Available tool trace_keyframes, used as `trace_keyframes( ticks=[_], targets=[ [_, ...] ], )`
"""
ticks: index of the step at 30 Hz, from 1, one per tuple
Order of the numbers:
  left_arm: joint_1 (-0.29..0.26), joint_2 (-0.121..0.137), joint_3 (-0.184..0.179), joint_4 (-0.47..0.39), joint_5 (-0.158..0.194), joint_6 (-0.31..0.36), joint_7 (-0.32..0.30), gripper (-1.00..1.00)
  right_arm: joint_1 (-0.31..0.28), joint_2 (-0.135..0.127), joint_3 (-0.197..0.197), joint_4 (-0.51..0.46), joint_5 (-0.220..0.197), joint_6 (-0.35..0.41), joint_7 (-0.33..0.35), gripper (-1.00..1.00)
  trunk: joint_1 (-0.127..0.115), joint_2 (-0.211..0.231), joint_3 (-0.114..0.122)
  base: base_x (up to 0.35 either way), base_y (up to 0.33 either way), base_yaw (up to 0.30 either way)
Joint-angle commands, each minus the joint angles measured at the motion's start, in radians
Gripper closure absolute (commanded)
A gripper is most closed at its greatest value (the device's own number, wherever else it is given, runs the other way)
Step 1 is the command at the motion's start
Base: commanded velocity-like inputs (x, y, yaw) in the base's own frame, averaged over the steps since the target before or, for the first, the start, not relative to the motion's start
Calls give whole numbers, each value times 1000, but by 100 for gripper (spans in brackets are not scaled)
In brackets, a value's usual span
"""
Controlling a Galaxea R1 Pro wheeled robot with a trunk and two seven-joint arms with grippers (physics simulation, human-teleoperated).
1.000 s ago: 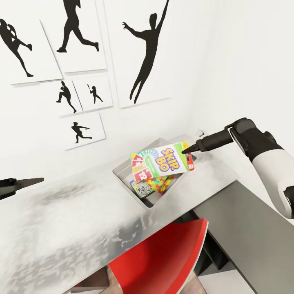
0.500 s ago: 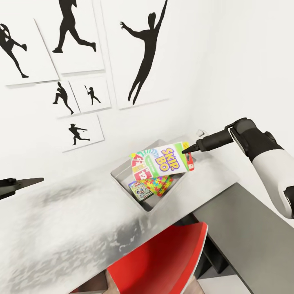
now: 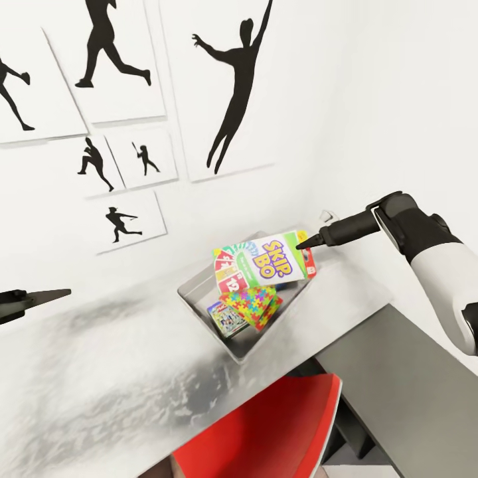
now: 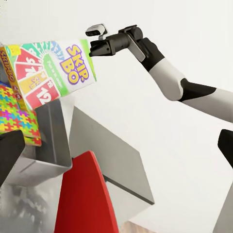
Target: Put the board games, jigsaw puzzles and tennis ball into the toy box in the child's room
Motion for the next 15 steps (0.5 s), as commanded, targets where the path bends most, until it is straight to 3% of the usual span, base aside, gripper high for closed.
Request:
trace_keyframes(
  ticks=[1,15],
  targets=[
    [-1,0,-1,0,0,11,-4,-100,-1,0,1,-1,7,9,8,100,1,-2,-2,78,0,0],
    [-1,0,0,0,0,10,-4,-100,0,0,-6,-1,8,9,6,100,1,-2,-2,13,0,0]
  ],
)
